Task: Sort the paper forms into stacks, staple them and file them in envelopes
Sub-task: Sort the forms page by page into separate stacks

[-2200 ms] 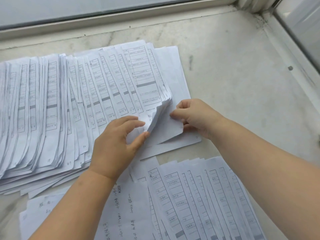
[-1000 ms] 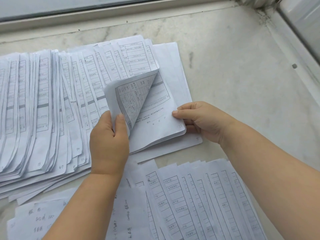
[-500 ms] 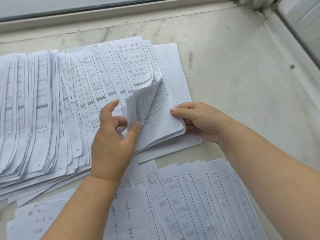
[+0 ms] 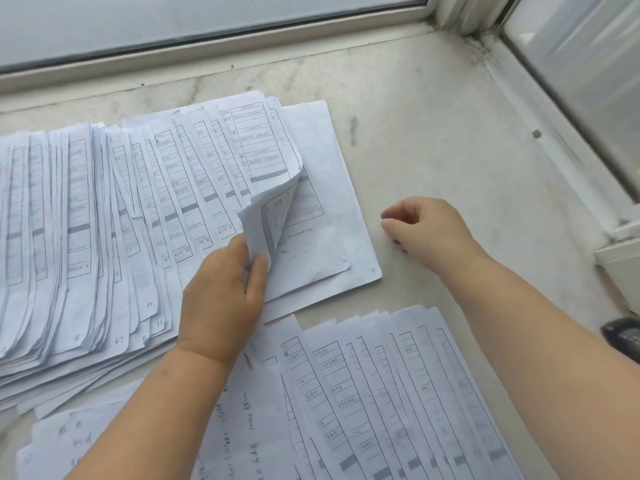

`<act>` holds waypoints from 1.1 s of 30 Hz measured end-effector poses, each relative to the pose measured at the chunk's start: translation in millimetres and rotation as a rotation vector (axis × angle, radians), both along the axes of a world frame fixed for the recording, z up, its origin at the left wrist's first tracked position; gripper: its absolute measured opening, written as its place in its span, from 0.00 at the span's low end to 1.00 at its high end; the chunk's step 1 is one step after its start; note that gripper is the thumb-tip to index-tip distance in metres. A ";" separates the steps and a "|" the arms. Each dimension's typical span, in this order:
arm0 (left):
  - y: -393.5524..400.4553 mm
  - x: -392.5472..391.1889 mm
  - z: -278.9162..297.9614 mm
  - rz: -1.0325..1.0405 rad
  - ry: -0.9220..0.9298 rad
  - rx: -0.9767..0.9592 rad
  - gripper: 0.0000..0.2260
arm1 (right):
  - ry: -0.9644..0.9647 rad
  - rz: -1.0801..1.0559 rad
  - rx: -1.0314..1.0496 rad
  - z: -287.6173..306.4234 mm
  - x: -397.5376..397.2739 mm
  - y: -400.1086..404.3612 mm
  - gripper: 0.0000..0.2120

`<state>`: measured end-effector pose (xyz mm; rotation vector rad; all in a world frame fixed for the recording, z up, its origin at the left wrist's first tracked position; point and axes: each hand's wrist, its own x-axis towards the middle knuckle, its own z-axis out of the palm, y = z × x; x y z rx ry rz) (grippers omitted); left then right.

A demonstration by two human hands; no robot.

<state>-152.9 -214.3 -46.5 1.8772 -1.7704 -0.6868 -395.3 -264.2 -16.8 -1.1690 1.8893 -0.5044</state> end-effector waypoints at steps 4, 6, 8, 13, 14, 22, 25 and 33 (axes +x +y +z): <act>2.4 -3.3 7.8 -0.033 0.037 -0.038 0.33 | -0.182 0.047 0.258 1.9 -6.3 10.0 0.06; 0.6 -5.0 10.2 -0.126 -0.002 -0.114 0.35 | -0.232 0.097 0.313 0.9 -3.9 9.4 0.04; -1.4 -7.3 7.9 -0.190 -0.098 -0.149 0.24 | -0.304 0.109 0.321 -1.0 -1.4 7.1 0.04; 4.4 -14.4 -1.0 -0.237 -0.265 -0.123 0.25 | -0.280 0.103 0.278 -6.6 3.9 4.7 0.08; 4.6 -15.1 -1.0 -0.245 -0.280 -0.120 0.25 | -0.254 0.107 0.272 -7.4 5.8 4.1 0.09; 1.7 -13.9 0.2 -0.068 -0.109 -0.032 0.13 | -0.412 0.136 0.363 -3.8 -4.7 -1.1 0.04; 2.2 -17.8 0.8 -0.042 -0.100 -0.014 0.11 | -0.395 0.119 0.361 -4.7 -2.1 -1.8 0.04; 2.9 -18.7 2.2 -0.141 -0.214 -0.008 0.18 | -0.290 0.096 0.344 -8.3 5.4 -3.2 0.11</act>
